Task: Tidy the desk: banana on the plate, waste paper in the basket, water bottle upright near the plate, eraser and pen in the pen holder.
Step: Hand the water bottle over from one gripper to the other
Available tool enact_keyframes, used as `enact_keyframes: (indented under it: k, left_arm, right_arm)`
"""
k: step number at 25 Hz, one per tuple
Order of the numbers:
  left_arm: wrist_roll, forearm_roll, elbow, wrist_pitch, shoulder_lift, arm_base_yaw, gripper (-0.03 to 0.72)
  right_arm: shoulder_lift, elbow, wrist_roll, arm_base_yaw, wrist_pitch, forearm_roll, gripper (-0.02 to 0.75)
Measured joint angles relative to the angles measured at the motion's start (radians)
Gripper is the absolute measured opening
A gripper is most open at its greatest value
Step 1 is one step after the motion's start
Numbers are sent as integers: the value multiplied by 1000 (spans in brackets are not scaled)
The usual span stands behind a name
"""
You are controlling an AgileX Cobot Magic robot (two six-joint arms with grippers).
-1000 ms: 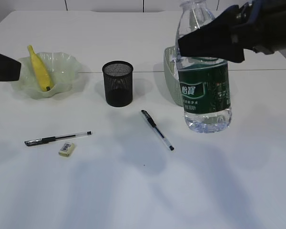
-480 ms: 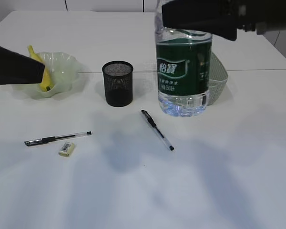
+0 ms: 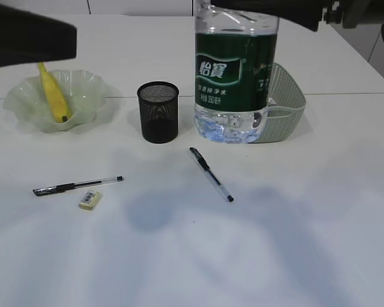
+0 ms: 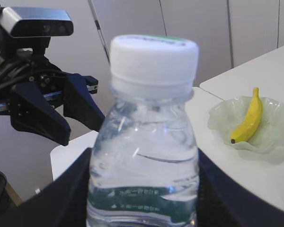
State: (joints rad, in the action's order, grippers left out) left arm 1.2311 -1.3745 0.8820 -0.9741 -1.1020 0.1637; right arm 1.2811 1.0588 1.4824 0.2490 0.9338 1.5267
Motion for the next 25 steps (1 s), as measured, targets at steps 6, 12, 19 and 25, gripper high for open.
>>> enact_keyframes:
  k: [6,12,19,25]
  left_arm:
    - [83,-89,0,-39,-18,0,426]
    - [153,-155,0,-55,-50,73,580]
    - [237,-268,0,-16,-112,189,608]
    - [303,-367,0,-20,-186,231,668]
  right_arm:
    - [0,0,4,0,4,44,397]
    - [0,0,6,0,4,52,397]
    - [0,0,6,0,21,53,396]
    - [0,0,7,0,23,60,396]
